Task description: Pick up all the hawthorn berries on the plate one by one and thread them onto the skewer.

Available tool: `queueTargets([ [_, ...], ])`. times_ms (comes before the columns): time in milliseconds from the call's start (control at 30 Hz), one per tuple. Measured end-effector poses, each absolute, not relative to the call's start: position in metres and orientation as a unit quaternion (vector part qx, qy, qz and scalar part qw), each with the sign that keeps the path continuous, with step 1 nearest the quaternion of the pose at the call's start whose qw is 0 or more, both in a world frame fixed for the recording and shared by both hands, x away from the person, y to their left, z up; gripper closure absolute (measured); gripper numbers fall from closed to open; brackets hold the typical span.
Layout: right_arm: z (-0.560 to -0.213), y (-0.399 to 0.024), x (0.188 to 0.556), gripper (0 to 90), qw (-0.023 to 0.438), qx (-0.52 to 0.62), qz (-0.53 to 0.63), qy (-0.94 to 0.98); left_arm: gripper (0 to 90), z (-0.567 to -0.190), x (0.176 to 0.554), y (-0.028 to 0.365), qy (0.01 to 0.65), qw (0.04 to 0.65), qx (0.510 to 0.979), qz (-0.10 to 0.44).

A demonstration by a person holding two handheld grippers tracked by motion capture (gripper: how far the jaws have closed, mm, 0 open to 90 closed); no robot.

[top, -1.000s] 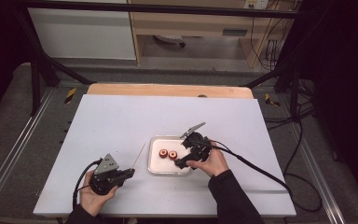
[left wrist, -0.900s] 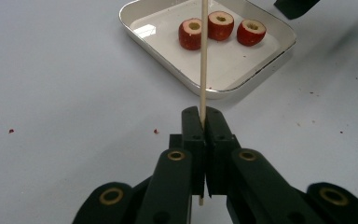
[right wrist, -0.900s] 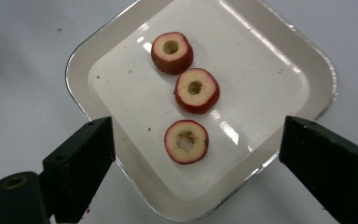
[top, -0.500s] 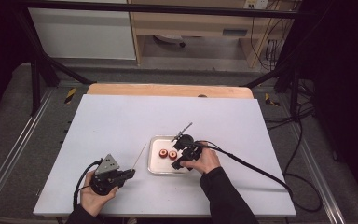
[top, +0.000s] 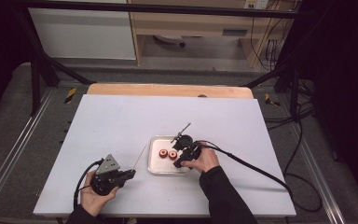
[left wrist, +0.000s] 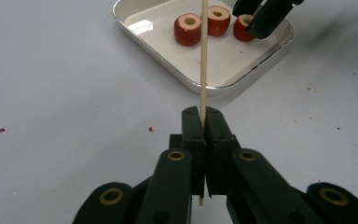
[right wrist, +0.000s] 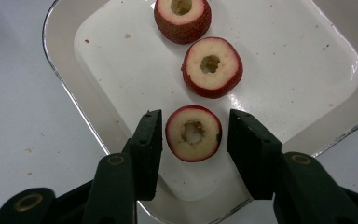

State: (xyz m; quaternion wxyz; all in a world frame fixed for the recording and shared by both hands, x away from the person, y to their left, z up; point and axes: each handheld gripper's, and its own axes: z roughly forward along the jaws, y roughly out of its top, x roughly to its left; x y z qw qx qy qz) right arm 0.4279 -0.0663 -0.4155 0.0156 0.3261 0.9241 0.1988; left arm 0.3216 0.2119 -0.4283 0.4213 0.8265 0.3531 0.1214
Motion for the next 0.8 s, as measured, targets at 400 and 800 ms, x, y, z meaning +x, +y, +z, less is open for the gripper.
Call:
queueTargets([
  [400, -0.418, -0.066, 0.431, 61.2, 0.008, 0.329, 0.192, 0.924, 88.2, -0.428, 0.321, 0.211, 0.351, 0.42, 0.829, 0.12],
  [800, -0.4, -0.074, 0.426, 61.5, 0.008, 0.351, 0.234, 0.907, 88.2, -0.427, 0.319, 0.208, 0.349, 0.424, 0.827, 0.123],
])
